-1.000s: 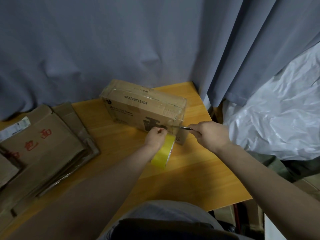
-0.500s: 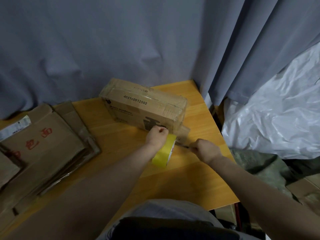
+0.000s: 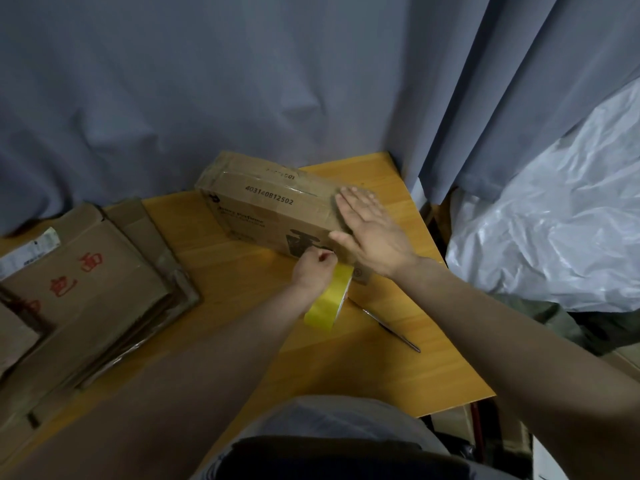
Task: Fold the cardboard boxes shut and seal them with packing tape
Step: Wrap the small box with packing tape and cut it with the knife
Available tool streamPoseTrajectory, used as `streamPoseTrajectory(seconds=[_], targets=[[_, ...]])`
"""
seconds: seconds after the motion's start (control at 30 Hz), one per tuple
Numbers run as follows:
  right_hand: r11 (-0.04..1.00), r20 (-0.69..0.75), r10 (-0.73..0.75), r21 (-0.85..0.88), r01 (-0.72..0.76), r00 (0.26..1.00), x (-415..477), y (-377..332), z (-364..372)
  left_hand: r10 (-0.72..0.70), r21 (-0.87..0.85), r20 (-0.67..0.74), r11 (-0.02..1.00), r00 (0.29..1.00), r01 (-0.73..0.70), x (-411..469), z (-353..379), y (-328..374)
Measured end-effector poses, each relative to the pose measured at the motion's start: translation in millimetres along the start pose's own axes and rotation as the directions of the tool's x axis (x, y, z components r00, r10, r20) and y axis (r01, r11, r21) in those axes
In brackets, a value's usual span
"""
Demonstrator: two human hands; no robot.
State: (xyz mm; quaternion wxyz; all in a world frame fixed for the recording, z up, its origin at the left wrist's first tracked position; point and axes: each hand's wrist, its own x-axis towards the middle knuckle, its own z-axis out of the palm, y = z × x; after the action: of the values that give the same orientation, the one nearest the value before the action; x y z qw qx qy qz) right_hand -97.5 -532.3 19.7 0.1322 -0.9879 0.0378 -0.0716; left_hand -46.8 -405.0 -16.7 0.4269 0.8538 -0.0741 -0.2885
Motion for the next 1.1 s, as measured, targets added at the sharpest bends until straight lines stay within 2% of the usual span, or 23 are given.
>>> streamPoseTrajectory(seconds=[0.07,0.17,0.4,0.6,0.73,1.03,1.1], targets=[[0.998,0.06,0.021,-0.063,-0.017,0.998,2.5,5.4,13.8,-0.004,-0.009,-0.006,1.0,1.0,0.004,1.6,0.4,-1.5],[0.998,-0.012,0.0,-0.07,0.0,1.0,2.8,6.8,23.4,-0.01,0.001,0.0,1.0,1.0,0.01,3.8,0.9,-1.3],[0.983,-0.067,-0.031,-0.181,0.019,0.997,8.3,13.9,36.1,0.007,0.012,0.017,1.0,1.0,-0.007,9.2,1.2,0.6],[0.976,-0.107,-0.06,-0.215,0.036,0.992,4.1,13.9,36.0,0.035,0.102,0.049,0.994,0.998,-0.039,10.2,-5.6,2.8],[0.974,-0.135,-0.061,-0.224,0.03,0.989,0.7,12.3,35.6,0.001,0.19,0.043,0.982,0.999,-0.009,5.9,-16.4,-11.9],[0.986,-0.04,-0.01,-0.169,0.003,0.999,3.8,8.5,26.0,0.019,-0.006,0.029,1.0,0.999,-0.019,-11.3,-31.4,-27.8],[0.992,-0.128,-0.056,-0.122,0.04,0.99,-0.4,3.9,16.0,0.047,-0.021,0.02,0.999,0.999,-0.046,-14.0,-35.1,-29.9]])
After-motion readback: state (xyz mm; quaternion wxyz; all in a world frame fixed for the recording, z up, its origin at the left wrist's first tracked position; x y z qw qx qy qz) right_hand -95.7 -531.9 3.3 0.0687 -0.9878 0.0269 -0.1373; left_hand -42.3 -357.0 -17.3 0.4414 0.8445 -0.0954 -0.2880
